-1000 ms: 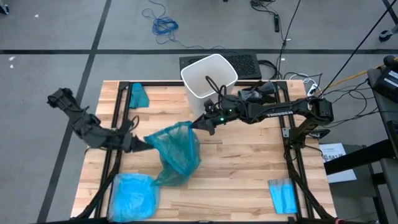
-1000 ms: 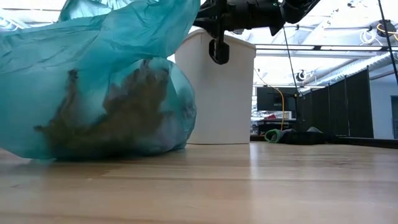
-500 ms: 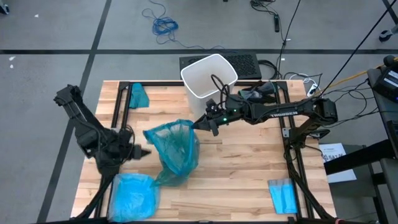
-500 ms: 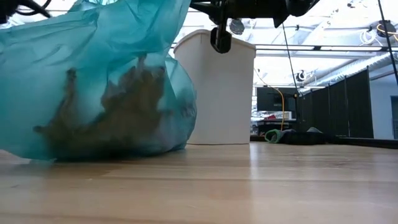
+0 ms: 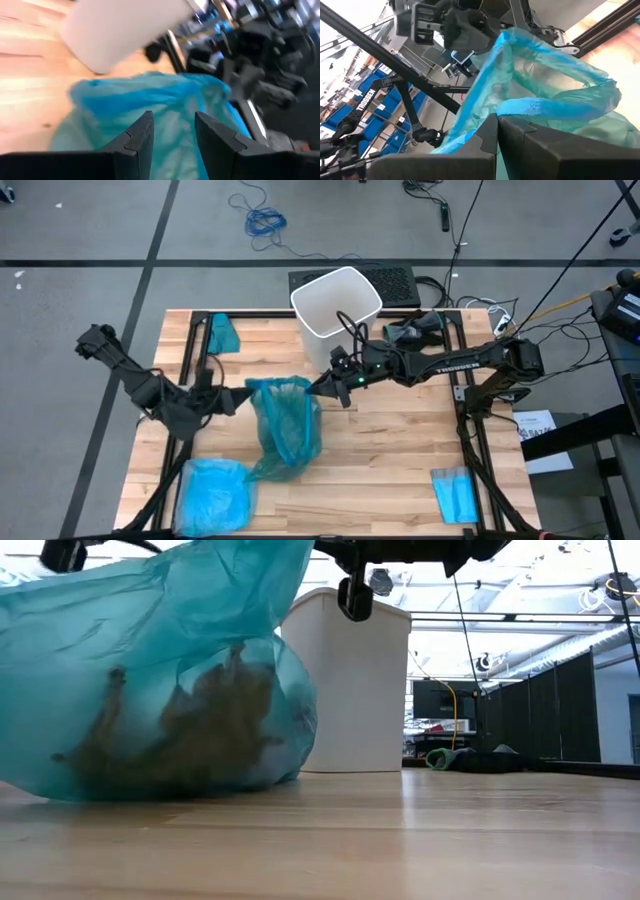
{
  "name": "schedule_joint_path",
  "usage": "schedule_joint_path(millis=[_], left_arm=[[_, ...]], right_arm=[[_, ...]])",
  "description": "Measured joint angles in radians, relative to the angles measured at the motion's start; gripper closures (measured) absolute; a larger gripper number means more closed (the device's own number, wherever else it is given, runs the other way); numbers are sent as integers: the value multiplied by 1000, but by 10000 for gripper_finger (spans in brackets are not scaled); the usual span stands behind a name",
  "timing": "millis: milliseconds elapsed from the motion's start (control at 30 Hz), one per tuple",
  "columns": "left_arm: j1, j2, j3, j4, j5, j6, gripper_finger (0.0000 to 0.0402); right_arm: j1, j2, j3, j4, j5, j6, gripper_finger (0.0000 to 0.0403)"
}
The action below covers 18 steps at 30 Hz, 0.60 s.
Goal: Place trash/remove bag and relplace
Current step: Close the blue trash bag
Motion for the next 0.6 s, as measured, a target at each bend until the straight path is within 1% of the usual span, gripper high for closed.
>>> schedule_joint_path(millis=[133,200,367,600], left_arm=[[62,-1,0,169,110,197,263],[79,2,0,217,153,238,263],[99,-1,0,203,157,154,263],[130,8,0,191,152,152,263]], right_arm=[[0,0,0,3,0,-10,403],[0,0,0,4,-1,-13,403],[0,0,0,-1,-6,-26,403],[1,0,0,1,-9,-34,403]])
